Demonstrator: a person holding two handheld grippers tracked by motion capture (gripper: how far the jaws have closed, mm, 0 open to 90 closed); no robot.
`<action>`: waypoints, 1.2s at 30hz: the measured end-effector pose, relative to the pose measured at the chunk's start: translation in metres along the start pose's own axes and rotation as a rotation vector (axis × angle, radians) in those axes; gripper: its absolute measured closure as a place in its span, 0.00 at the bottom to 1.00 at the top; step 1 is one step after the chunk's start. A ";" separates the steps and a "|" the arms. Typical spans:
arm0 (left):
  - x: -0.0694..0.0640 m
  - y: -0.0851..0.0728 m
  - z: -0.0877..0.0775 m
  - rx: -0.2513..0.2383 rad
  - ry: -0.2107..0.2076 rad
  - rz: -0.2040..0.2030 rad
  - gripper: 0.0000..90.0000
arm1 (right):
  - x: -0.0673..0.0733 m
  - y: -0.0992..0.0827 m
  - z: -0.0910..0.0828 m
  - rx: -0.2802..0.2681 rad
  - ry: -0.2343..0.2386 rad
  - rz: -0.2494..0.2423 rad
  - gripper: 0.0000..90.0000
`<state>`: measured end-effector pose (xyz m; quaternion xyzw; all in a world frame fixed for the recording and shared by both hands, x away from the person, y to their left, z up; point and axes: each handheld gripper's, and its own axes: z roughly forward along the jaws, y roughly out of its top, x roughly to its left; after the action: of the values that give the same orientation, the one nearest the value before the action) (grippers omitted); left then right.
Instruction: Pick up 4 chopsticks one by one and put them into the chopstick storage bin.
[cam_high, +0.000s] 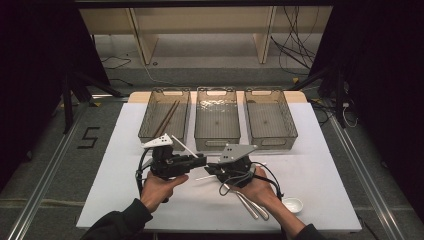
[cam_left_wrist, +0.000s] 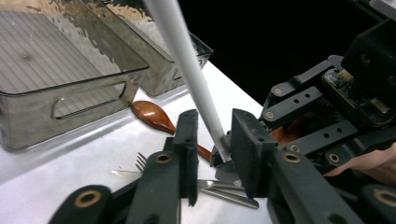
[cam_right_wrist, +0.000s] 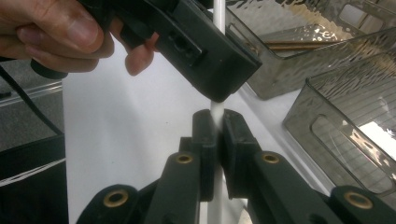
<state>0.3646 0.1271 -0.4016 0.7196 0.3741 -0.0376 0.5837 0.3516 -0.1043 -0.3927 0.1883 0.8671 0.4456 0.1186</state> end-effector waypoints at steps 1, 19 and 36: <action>0.000 0.000 0.000 0.003 -0.003 0.000 0.82 | 0.000 0.000 0.000 0.000 0.000 0.000 0.95; -0.004 0.006 -0.004 0.013 -0.039 -0.003 0.94 | 0.001 0.000 -0.001 -0.030 0.000 -0.005 0.92; 0.031 0.040 -0.049 -0.028 0.097 -0.052 0.94 | -0.019 -0.012 -0.033 -0.008 -0.069 0.089 0.53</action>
<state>0.3913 0.1833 -0.3692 0.7025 0.4210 -0.0124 0.5738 0.3541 -0.1429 -0.3832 0.2415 0.8514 0.4473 0.1290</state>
